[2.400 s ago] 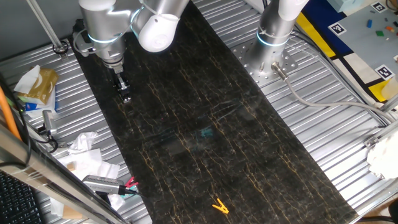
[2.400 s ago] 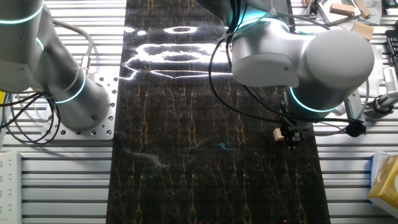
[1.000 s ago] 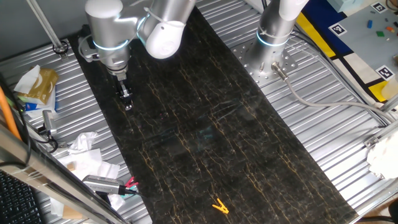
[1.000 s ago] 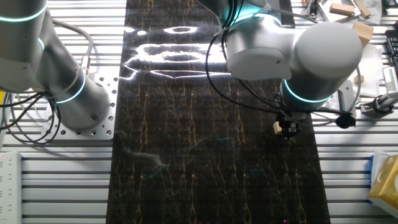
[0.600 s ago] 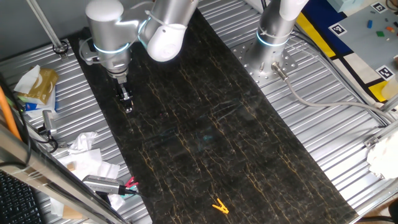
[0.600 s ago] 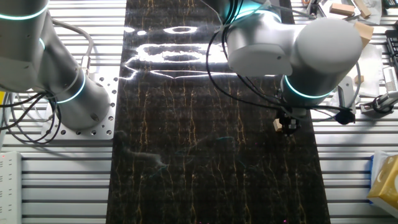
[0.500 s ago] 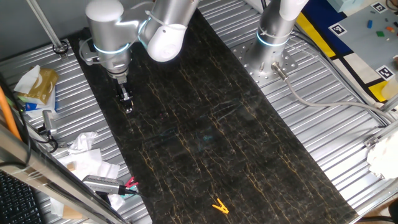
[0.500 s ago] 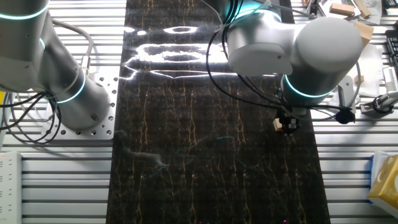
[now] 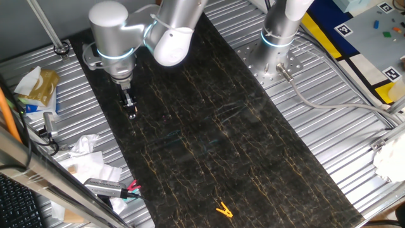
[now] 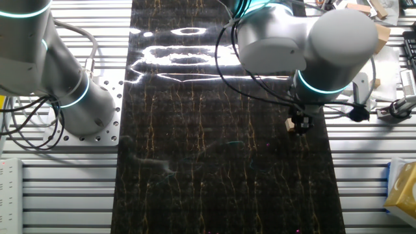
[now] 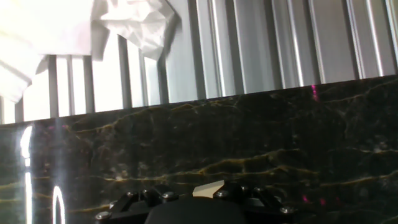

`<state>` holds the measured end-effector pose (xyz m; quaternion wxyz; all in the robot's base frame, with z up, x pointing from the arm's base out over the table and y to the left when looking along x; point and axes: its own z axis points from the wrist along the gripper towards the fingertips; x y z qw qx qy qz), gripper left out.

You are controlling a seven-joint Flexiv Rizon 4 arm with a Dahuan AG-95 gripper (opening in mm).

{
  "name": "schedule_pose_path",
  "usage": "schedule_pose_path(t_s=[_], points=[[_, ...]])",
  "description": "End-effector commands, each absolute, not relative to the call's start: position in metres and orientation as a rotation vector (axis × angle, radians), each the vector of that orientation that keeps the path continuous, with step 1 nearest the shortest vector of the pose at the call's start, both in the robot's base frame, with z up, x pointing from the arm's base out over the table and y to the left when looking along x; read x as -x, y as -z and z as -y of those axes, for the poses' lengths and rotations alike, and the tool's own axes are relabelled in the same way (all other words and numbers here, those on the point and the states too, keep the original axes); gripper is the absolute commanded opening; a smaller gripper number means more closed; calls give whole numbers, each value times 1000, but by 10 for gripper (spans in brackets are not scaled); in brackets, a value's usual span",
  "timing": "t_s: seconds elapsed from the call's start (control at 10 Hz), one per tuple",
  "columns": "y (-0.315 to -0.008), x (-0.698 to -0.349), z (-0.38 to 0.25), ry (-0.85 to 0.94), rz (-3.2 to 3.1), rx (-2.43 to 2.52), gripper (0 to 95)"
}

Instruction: Hold a small block with the gripper and sweep it from left to right on the table

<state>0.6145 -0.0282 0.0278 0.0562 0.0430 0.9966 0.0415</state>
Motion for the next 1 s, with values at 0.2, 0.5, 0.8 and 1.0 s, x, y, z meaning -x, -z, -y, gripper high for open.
schedule_pose_path(t_s=[0.2,0.5,0.8,1.0], points=[[-27,-614,22,-124,-3023,-147,570],[-27,-614,17,-124,-3021,-158,570],[-27,-614,8,-125,-3015,-177,570],[-27,-614,-1,-126,-3013,-196,570]])
